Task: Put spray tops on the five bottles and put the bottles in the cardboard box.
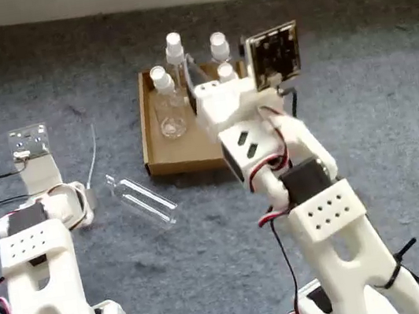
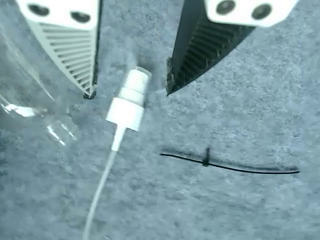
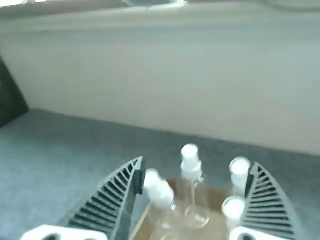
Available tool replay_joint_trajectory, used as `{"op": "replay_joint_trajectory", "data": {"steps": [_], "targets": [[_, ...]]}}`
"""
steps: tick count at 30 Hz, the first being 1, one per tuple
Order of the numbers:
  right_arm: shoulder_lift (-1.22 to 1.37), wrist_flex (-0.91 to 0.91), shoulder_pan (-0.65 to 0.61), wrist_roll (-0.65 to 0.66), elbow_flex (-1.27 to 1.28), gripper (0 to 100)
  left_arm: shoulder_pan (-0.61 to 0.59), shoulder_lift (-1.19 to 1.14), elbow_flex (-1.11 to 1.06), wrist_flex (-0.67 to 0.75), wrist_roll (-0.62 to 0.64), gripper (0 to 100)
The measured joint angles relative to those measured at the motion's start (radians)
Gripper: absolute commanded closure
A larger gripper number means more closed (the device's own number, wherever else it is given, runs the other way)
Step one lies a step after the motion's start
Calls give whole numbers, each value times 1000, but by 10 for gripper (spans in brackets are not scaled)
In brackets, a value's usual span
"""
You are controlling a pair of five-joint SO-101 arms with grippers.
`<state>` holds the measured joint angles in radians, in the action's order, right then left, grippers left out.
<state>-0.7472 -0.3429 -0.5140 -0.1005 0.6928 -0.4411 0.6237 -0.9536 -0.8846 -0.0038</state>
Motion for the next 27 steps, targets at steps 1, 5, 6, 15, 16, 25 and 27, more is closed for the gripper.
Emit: {"op": "replay_joint_trajectory", "data": {"steps": [1, 5, 6, 15, 16, 25, 27], "targets": [[-18, 0, -35, 2, 51, 728, -29, 0, 21, 0, 0, 786], [-29, -31, -169, 98, 152, 728, -130, -6, 149, -40, -11, 786], [-18, -49, -207, 120, 150, 728, -157, -20, 195, -71, -31, 786], [374, -133, -430, 155, -48, 728, -345, -384, 865, -423, -184, 786], [422, -133, -450, 157, -72, 728, -371, -439, 947, -450, -196, 786], [733, -133, -540, 158, -241, 728, -565, -879, 1478, -491, -253, 786], [776, -133, -542, 158, -281, 728, -574, -950, 1530, -494, -253, 786]]}}
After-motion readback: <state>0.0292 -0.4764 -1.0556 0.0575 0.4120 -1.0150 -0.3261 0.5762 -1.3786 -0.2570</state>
